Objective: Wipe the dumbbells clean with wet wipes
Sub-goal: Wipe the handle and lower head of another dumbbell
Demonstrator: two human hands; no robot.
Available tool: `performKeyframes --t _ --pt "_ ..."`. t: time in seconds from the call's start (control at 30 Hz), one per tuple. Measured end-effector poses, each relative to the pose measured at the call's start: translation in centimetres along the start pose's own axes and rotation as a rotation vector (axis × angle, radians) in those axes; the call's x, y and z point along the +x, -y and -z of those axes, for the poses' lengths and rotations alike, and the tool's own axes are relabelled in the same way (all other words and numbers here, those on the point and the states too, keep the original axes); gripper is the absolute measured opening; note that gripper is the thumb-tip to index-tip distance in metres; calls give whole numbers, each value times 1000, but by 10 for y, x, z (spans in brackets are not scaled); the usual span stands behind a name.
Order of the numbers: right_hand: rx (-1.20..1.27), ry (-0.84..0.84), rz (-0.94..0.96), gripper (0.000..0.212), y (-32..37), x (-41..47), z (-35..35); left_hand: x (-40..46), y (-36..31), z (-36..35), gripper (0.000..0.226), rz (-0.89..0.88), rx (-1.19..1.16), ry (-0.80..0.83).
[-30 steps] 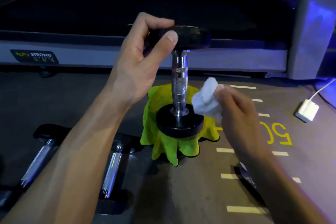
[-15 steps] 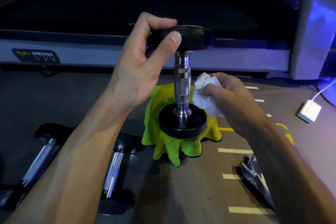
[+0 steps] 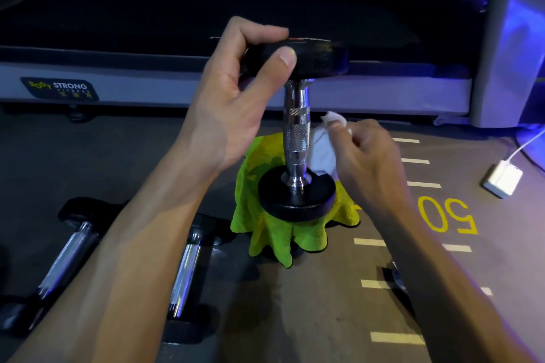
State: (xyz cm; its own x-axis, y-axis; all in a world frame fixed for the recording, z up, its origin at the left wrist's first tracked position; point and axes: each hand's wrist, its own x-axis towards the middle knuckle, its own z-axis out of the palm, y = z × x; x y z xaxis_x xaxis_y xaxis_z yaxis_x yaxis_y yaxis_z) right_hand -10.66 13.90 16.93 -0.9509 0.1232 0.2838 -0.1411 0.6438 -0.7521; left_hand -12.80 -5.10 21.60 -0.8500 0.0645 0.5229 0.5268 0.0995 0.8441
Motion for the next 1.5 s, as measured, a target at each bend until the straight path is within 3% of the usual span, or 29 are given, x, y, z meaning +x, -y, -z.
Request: performKeyframes --t 0.1,0.23,0.4,0.53,0.67,0.9,1.0,1.2,1.3,1.4,1.5 --pt "-73 10 -19 30 1 9 4 0 0 0 15 -4 3 3" --pt "43 -174 -36 1 15 18 2 -1 0 -1 17 -4 12 -1" --pt "269 108 -198 28 18 -13 -4 -2 -1 0 15 -1 17 -5" --pt "406 180 -193 40 30 -44 8 -2 -1 0 18 6 16 -12" --pt "570 229 -250 27 34 -59 16 -2 -2 0 19 20 2 -17" --pt "341 283 -80 14 9 -44 9 -3 -3 -2 16 2 -8 0" --pt "311 329 -103 29 5 -35 1 -4 -4 -3 14 -7 -6 8" --pt "406 622 -152 54 -4 -14 8 -5 -8 -4 13 -45 51 50" --pt "347 497 -132 45 -3 -26 1 -4 -9 -7 14 -42 91 -2" --pt "-6 140 -46 30 11 -51 -14 -3 -9 -13 16 -34 146 -101" --pt "-215 33 -21 27 22 -64 -19 -3 -11 -18 21 -24 180 -155"
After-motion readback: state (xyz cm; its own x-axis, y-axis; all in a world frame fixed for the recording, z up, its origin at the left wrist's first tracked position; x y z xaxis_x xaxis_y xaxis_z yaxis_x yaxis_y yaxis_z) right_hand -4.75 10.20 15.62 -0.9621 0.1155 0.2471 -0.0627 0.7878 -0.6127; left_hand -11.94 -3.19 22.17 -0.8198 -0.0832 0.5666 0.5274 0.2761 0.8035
